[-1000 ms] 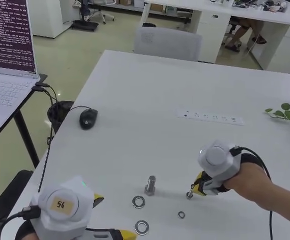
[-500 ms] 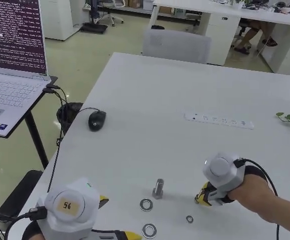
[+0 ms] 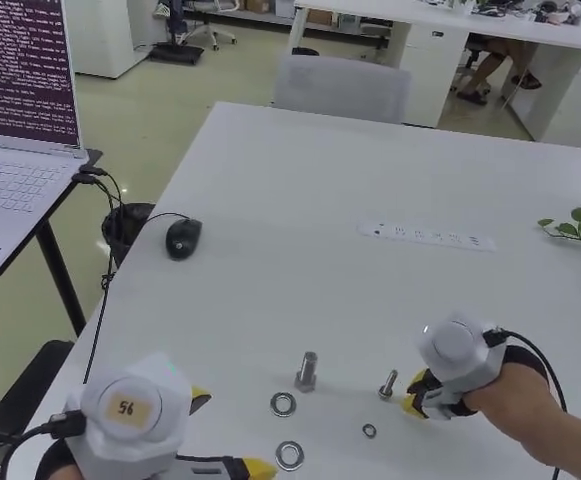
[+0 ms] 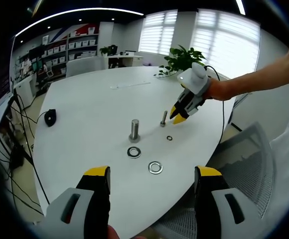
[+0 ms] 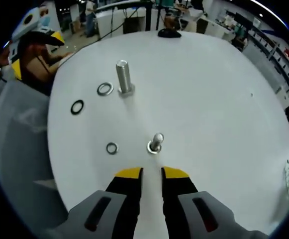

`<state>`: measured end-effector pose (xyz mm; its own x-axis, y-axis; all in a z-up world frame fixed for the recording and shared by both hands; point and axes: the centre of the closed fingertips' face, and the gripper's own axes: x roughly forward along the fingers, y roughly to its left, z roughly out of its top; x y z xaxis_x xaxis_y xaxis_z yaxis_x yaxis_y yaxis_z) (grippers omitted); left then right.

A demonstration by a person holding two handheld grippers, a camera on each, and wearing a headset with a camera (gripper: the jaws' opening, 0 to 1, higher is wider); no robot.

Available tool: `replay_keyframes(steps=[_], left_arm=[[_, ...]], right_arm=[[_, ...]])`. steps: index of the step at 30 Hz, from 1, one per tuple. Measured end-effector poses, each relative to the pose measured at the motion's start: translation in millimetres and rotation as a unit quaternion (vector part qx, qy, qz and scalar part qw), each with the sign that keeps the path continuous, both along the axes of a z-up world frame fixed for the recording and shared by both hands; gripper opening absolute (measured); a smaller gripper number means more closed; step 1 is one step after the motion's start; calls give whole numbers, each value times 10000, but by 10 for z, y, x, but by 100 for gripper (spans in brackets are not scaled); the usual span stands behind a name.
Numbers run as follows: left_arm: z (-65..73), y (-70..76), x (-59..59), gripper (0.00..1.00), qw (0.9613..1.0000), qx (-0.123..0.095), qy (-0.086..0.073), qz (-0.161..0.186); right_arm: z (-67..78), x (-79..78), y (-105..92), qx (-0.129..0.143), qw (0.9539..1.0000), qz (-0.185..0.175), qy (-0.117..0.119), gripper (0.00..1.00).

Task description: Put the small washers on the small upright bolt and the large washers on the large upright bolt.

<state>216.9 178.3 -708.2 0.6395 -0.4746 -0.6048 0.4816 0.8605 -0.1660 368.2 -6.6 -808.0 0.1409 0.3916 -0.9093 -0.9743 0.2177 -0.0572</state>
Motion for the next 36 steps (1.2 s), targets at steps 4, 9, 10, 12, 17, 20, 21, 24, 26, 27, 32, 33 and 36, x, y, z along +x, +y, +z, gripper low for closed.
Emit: replay_keyframes(steps=[4, 9, 10, 12, 17, 20, 21, 24, 26, 27, 32, 33, 36], left_arm=[[8, -27, 7, 68, 10000, 3, -11, -42], [11, -46, 9, 68, 10000, 17, -13, -85], [13, -49, 10, 68, 10000, 17, -16, -89], [17, -58, 12, 68, 9999, 23, -23, -109], [24, -81, 15, 69, 9999, 26, -27, -130], [32, -89, 14, 68, 9999, 17, -38, -129], [33, -88, 10, 68, 9999, 26, -37, -130], [30, -76, -2, 68, 9999, 23, -31, -113], [28, -67, -13, 68, 9999, 36, -22, -109], [30, -64, -16, 68, 9999, 35, -23, -101], [38, -39, -15, 68, 10000, 33, -27, -65], [36, -35, -12, 68, 10000, 31, -26, -60], [31, -32, -6, 68, 10000, 29, -20, -59]], right_arm=[[-49, -114, -102, -6, 9999, -100, 63, 16], [-76, -238, -120, 94, 9997, -172, 136, 16], [-79, -257, -118, 108, 9997, -169, 143, 16], [-76, -310, -82, 174, 9996, -146, 169, 16], [-92, -410, 67, 252, 9995, 74, 188, 16], [-95, -441, 167, 306, 9992, 177, 190, 16], [-99, -455, 208, 311, 9991, 233, 193, 16], [-106, -468, 286, 318, 9988, 336, 188, 16], [-105, -478, 335, 316, 9985, 402, 182, 16], [-105, -479, 352, 316, 9984, 426, 177, 16], [-104, -472, 405, 300, 9980, 527, 180, 16], [-107, -473, 408, 275, 9978, 570, 193, 16], [-127, -469, 401, 157, 9970, 734, 183, 16]])
